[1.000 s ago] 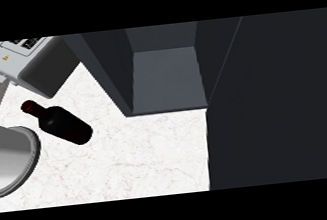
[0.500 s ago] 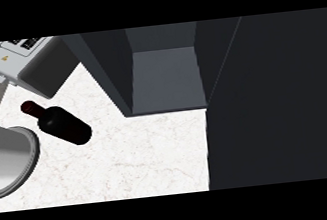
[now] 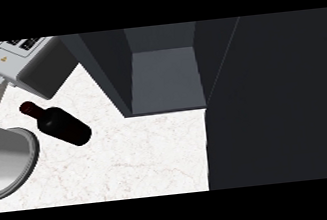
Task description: Pick up the wine, place it into the cabinet and close the cabinet
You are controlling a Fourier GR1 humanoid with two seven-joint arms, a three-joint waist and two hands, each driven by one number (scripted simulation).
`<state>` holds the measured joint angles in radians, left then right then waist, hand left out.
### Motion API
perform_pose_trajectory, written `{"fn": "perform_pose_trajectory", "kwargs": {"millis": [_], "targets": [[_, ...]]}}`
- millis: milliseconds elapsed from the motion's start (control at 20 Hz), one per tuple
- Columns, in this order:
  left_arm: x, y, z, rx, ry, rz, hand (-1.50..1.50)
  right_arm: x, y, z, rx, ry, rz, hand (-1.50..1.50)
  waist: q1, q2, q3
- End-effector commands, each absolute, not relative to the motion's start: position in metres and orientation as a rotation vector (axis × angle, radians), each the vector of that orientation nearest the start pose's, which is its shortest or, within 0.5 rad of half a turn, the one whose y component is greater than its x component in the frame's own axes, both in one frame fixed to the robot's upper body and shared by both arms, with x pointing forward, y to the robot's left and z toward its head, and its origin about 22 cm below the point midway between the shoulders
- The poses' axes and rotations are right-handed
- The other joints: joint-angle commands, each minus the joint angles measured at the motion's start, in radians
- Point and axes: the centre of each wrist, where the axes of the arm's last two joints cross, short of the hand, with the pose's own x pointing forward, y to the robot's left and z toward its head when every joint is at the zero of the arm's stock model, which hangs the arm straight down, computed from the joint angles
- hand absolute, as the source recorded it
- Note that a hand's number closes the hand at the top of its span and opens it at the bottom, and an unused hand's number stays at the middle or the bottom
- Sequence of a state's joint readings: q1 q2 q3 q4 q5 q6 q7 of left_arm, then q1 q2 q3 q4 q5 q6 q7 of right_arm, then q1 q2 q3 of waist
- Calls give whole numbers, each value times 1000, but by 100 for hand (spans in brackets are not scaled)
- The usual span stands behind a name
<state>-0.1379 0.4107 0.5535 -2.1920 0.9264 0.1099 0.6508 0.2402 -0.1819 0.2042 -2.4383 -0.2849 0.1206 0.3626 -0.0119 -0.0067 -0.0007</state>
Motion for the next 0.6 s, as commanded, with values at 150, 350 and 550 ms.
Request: {"fn": "perform_pose_trajectory", "kwargs": {"millis": [150, 350, 550], "targets": [[176, 350, 225, -331, -1838, 282, -150, 88, -223, 198, 446, -1872, 268, -150, 1, 2, 0], [182, 365, 220, -259, -1850, 318, -150, 84, -220, 199, 462, -1878, 243, -150, -6, 2, -1], [195, 373, 208, -194, -1810, 324, -150, 91, -227, 196, 452, -1882, 254, -150, -7, 4, 0]]}}
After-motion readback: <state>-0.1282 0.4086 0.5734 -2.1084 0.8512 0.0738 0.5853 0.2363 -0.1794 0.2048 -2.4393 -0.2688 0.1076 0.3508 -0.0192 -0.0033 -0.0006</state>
